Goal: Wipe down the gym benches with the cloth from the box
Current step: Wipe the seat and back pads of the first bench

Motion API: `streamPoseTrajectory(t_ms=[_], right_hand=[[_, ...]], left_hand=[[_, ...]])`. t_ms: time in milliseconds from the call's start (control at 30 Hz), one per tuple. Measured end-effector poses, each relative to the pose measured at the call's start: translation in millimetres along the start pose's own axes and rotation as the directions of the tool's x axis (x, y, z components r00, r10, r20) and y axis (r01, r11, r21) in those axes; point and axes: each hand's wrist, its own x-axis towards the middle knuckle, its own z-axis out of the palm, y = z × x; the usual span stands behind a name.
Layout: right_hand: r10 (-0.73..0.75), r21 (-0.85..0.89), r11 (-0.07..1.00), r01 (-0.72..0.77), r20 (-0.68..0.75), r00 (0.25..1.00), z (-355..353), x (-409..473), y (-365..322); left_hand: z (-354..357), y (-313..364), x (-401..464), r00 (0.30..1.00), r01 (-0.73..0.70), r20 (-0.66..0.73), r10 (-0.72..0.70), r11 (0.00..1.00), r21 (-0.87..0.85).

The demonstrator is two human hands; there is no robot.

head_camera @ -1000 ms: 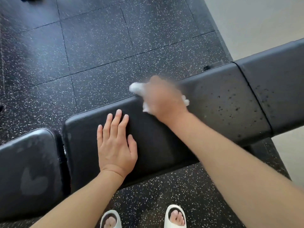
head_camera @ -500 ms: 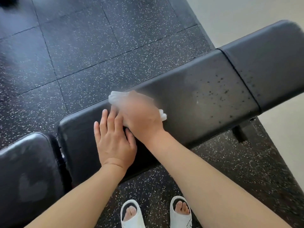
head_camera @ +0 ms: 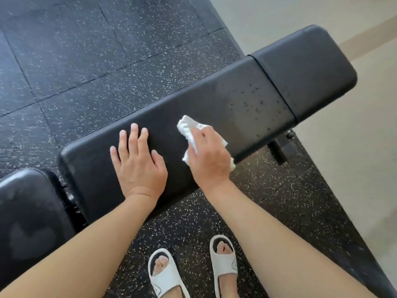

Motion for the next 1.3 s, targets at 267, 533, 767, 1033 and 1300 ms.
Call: streamPoseTrajectory(t_ms=[267,533,767,1033,1300], right_hand=[[-0.371,0.075,0.926,0.371,-0.006,0.928,13.5,-7.2,-23.6],[-0.428,-0.074,0.903,0.424,-0.057,0.902,-20.8,61.1,94.1],[-0.018,0.123,0.992,0.018,0.0,1.0,9.1,6.4,2.8],[-0.704,0.088,0.706,0.703,0.195,0.683,-20.7,50.7,77.4],[-0.045,0.147,0.988,0.038,0.045,0.998,-32.9,56.8,118.6]], left_hand=[[-0.4,-0.4,-0.2,0.999,0.035,0.018,-0.034,0.997,-0.062],[0.1,-0.7,-2.2,1.0,-0.003,-0.015,0.003,1.0,-0.013],[-2.4,-2.4,-0.2,1.0,0.003,0.012,-0.002,0.999,-0.038],[-18.5,8.2,11.3,1.0,-0.003,0.015,0.004,0.999,-0.048],[6.8,90.8,50.2,0.96,-0.28,-0.001,0.281,0.955,-0.1]])
